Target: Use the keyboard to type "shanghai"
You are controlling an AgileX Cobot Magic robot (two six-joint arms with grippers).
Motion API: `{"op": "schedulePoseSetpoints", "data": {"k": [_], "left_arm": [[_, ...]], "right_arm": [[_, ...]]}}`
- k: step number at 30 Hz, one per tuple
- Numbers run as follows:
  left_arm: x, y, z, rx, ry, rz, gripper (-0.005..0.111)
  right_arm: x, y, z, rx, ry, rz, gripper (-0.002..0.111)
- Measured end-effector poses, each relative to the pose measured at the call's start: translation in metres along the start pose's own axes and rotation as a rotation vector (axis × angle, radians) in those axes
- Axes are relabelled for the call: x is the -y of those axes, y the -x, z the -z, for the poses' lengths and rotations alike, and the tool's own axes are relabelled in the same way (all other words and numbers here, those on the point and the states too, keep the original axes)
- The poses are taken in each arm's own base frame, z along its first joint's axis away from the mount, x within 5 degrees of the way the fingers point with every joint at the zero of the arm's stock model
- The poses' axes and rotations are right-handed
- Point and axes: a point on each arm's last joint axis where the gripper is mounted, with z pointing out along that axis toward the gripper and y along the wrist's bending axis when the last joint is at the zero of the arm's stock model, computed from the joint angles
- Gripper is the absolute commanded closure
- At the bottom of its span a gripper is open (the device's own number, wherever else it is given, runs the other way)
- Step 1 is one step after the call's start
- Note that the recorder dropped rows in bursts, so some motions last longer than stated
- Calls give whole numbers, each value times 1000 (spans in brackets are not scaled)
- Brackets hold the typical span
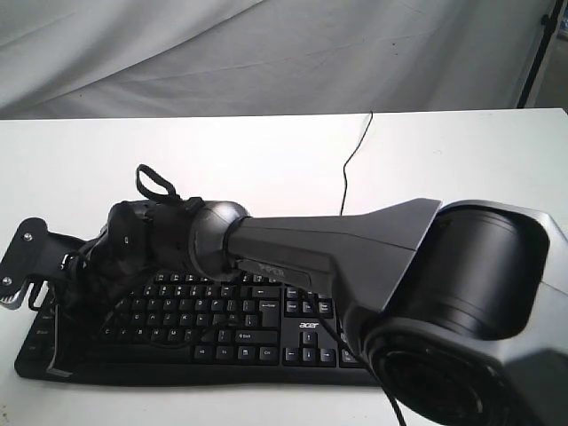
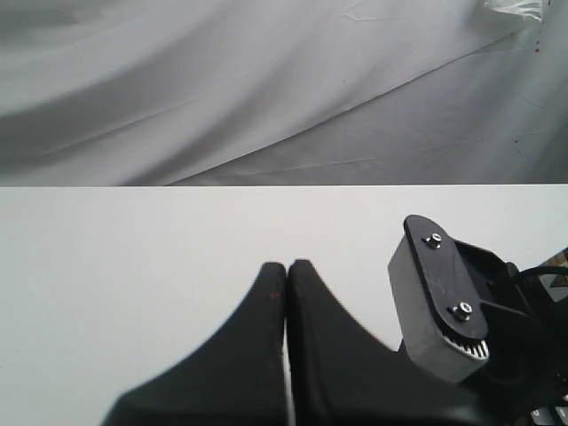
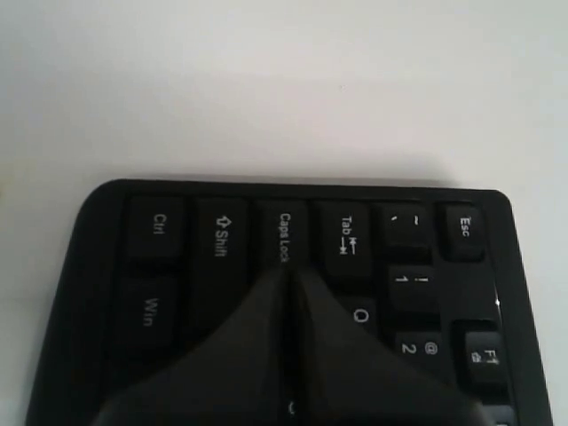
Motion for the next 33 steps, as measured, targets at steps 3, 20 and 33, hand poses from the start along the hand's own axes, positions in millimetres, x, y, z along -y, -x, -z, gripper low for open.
{"op": "schedulePoseSetpoints", "data": {"k": [3, 20, 33], "left_arm": [[0, 0, 0, 0, 0, 0, 106], [0, 0, 0, 0, 0, 0, 106], [0, 0, 0, 0, 0, 0, 106]], "right_arm": [[1, 3, 4, -1, -4, 17, 108], [-8, 21, 84, -37, -8, 115, 108], [-10, -43, 126, -63, -17, 74, 108]]}}
